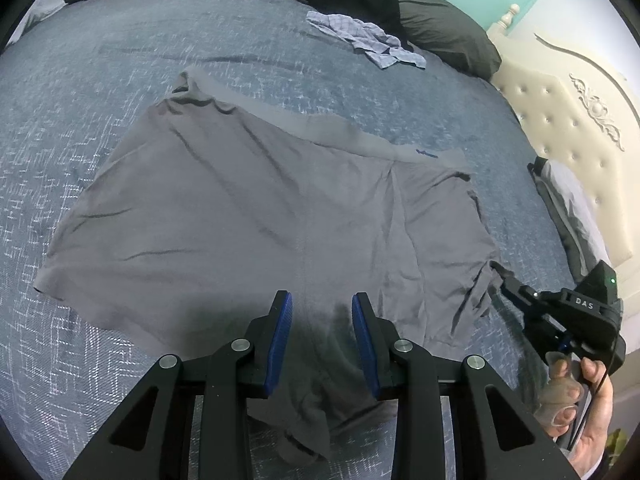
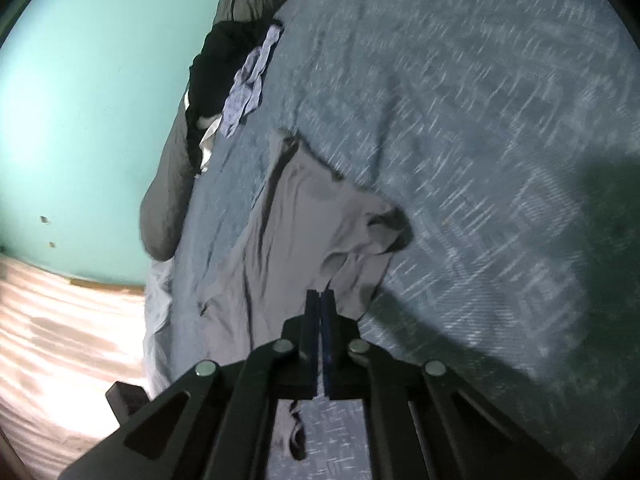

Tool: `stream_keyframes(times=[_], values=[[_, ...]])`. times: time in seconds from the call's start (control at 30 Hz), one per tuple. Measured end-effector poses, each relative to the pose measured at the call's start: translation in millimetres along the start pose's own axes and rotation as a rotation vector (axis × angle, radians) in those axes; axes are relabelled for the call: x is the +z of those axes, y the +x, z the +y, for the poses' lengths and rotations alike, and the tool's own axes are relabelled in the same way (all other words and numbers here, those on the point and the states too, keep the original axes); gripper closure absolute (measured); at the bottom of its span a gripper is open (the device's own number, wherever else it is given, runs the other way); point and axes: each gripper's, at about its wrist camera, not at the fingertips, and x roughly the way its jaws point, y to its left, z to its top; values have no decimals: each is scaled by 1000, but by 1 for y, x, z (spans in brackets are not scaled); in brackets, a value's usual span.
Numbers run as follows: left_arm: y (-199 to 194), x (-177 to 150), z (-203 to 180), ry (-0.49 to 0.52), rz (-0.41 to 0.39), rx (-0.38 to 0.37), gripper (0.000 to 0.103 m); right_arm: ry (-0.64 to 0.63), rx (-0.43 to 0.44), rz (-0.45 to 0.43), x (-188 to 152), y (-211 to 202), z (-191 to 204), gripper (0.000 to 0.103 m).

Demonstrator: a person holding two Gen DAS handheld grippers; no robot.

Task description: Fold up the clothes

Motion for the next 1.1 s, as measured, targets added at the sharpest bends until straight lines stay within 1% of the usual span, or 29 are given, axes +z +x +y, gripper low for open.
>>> stream_keyframes(times=[0.07, 0.13, 0.2, 0.5, 0.53, 0.57, 0.6, 0.7, 0.87, 1.1], values=[[0, 0, 0, 2, 0, 2, 69, 9, -9, 3, 2, 3, -1, 98], [0, 1, 0, 1, -2, 5, 69, 21, -17, -12, 6, 3, -2, 93], [0, 1, 1, 1, -1, 8, 69, 35, -12, -39, 11, -2, -4, 70], [3, -1, 1, 10, 11, 11, 69, 87, -14, -85, 24, -8, -16, 69], [4, -1, 0, 14, 11, 11, 69, 83, -14, -91, 26, -9, -16, 70], [4, -1, -2, 20, 10, 11, 69, 80, -11, -98, 27, -11, -16, 77], [3, -1, -4, 25, 8, 10, 69, 76, -8, -101, 28, -12, -15, 88], [3, -1, -14, 38, 13, -19, 69, 71, 0, -99, 29, -14, -15, 98], [11, -8, -37, 95, 40, -51, 69, 85, 16, -107, 33, -17, -19, 102], [22, -14, -56, 133, 63, -59, 69, 84, 26, -101, 38, -17, -18, 102]])
